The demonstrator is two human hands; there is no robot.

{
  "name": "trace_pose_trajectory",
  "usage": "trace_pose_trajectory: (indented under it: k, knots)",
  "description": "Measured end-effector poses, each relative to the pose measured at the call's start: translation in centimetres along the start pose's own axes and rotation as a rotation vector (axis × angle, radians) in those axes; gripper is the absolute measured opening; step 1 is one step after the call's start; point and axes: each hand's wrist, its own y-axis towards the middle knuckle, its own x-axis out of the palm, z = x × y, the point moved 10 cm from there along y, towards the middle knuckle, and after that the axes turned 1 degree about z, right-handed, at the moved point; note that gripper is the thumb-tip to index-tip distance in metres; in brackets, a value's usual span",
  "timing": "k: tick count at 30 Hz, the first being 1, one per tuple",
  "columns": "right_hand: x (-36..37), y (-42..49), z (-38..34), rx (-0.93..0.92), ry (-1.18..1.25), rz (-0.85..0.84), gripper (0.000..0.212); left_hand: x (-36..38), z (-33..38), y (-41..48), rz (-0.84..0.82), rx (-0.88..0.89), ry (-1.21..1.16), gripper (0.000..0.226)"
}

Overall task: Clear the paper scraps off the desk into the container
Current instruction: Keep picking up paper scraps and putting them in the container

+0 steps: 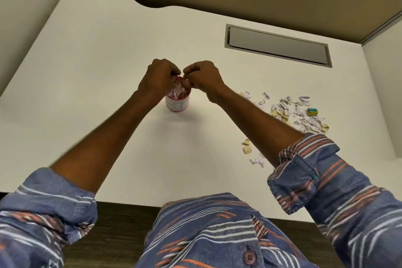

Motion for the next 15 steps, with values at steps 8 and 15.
trace_pose_trajectory:
  k: [8,15]
  knots:
    - [-7.9,-5.8,6.1,-0.366,-0.442,0.161,0.012,4.6,0.7,-0.1,-0.29,0.044,0.21,0.026]
    - [-11.4,-15.6,21.6,-0.588,-0.968,-0.064,0.036,7.4,0.6,0.1,-0.432,0.045,0.391,0.034]
